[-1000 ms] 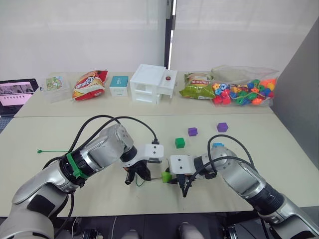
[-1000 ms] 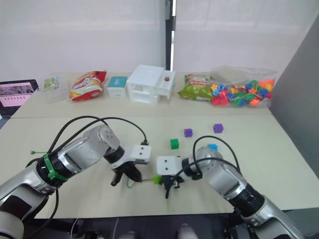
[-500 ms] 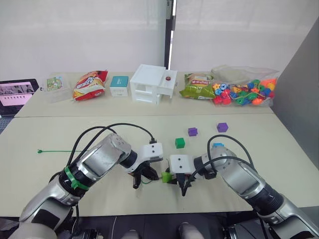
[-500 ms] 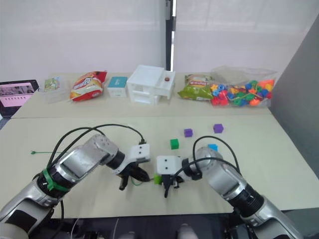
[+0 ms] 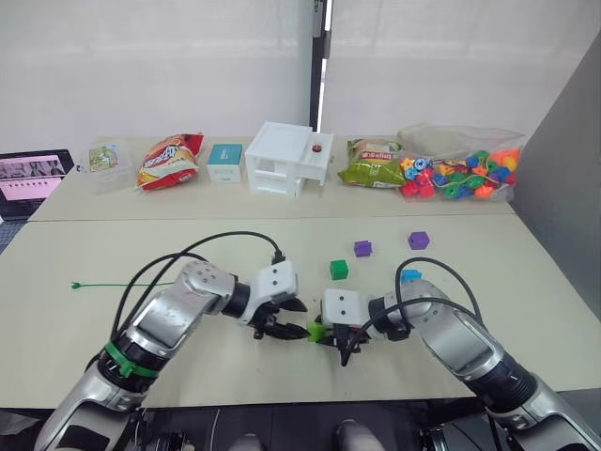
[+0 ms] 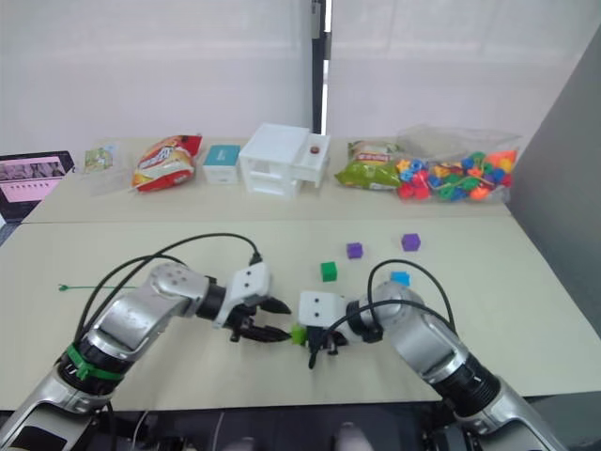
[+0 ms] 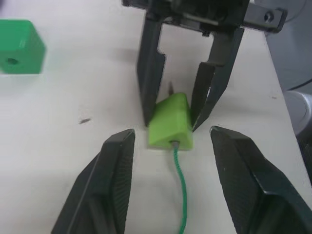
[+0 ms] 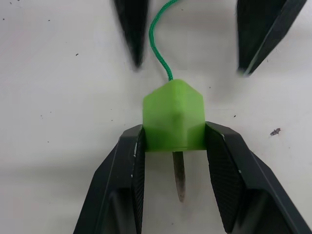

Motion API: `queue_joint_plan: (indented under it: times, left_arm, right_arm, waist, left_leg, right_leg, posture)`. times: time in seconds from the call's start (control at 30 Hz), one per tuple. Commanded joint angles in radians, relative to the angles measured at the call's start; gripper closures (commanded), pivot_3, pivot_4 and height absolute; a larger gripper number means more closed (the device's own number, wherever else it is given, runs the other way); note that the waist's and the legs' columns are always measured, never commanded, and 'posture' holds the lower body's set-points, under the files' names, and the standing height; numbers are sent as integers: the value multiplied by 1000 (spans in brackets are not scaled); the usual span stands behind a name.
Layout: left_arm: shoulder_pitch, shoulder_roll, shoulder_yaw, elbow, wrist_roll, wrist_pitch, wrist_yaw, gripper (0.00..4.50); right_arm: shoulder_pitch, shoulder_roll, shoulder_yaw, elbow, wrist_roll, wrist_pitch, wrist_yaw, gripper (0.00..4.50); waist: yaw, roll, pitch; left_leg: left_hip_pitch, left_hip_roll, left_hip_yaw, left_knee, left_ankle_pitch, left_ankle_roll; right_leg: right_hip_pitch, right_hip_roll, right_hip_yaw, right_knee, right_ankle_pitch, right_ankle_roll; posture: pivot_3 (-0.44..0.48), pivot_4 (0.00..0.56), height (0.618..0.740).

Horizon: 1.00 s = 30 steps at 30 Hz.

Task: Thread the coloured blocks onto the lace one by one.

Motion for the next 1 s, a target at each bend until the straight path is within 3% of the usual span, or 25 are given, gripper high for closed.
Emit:
queue_joint_plan:
  times: [0.03,0.2,0.43,0.47,0.6,0.63,0.67,0.7,1.0]
  left_arm:
    - [66,45,24,-9,16,-101,-8,1944]
    - [149,17,45,4,21,-188,57,1944]
    - [209,-37,-14,81,136,-344,143,1944]
    - [214,-44,-16,91,138,-355,144,2484]
    - [221,-66,-9,100,122,-375,132,3759]
    - [222,-71,-6,98,117,-376,133,3835]
    - [220,-79,-3,95,115,-378,136,4316]
    - [220,-83,-2,94,115,-381,138,4476]
    - [178,-144,-15,93,102,-381,115,4476]
  right_arm:
    - [21,-10,13,-6,-3,24,-4,3191]
    - [22,-14,13,-8,-3,28,-3,3191]
    - [9,-12,10,-5,-2,35,-2,3191]
    - [10,-14,9,-6,-2,35,-1,3191]
    - [11,-20,8,-9,-1,38,1,3191]
    - [11,-21,7,-9,-1,38,1,3191]
    - [11,-21,7,-9,-1,38,1,3191]
    - [11,-21,7,-9,-2,39,1,3191]
    - [11,-17,10,-4,-5,42,-4,3191]
  waist:
    - [2,0,0]
    - [7,0,0]
    - [4,0,0]
    - [5,0,0]
    - [8,0,-1]
    - [8,0,-1]
    - [8,0,-1]
    - [8,0,-1]
    - [8,0,-1]
  left_leg:
    - [0,0,0,0,0,0]
    - [0,0,0,0,0,0]
    - [0,0,0,0,0,0]
    - [0,0,0,0,0,0]
    - [0,0,0,0,0,0]
    - [0,0,0,0,0,0]
    - [0,0,0,0,0,0]
    - [0,0,0,0,0,0]
    - [0,0,0,0,0,0]
  right_leg:
    - [0,0,0,0,0,0]
    - [1,0,0,-1,0,0]
    - [0,0,0,-1,0,0]
    - [0,0,0,-1,0,0]
    - [2,0,0,-2,0,0]
    - [2,-1,0,-2,0,0]
    - [2,0,0,-2,0,0]
    - [2,0,0,-2,0,0]
    - [2,0,0,-2,0,0]
  posture:
    - [0,150,740]
    - [0,150,740]
    - [0,150,740]
    - [0,150,740]
    - [0,150,740]
    - [0,150,740]
    - [0,150,740]
    - [0,150,740]
    - [0,150,740]
